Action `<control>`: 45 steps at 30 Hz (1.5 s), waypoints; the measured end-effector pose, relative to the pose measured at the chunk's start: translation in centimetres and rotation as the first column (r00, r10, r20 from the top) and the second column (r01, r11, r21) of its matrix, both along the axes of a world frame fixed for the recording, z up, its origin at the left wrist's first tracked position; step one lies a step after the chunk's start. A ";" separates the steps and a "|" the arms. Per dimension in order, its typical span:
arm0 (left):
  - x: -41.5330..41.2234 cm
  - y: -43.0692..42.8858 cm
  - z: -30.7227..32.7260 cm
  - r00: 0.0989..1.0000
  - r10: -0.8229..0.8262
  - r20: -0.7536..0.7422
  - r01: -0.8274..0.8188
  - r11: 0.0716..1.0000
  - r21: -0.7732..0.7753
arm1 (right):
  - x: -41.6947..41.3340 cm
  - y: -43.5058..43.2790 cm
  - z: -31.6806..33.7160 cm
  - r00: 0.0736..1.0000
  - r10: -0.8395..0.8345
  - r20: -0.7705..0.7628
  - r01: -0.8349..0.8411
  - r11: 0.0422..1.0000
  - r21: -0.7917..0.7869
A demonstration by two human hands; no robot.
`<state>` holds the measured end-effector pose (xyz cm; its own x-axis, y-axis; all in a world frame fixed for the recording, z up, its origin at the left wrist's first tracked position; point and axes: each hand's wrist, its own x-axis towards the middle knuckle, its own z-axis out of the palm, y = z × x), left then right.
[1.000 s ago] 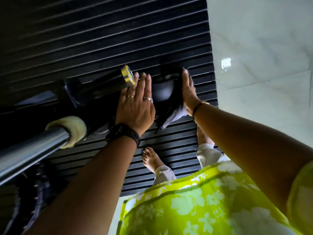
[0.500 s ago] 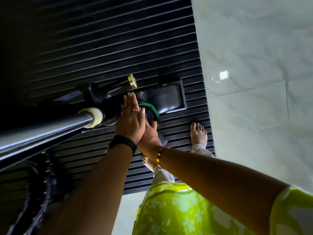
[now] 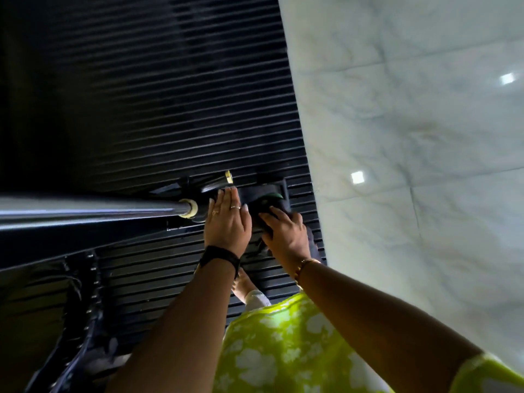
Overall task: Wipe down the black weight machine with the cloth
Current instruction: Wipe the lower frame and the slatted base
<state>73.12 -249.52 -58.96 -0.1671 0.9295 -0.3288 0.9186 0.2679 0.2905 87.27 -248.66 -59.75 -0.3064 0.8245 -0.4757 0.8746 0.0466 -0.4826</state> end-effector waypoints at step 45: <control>10.1 18.7 33.5 0.964 -0.040 -0.262 0.139 0.919 0.369 | 11.0 20.7 36.0 0.980 0.052 -0.190 0.057 0.851 0.522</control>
<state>83.19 -230.82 -25.44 -0.1065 0.9899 0.0936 0.9885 0.0953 0.1176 98.31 -227.93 -23.76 -0.3435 0.9345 0.0934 0.7691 0.3370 -0.5430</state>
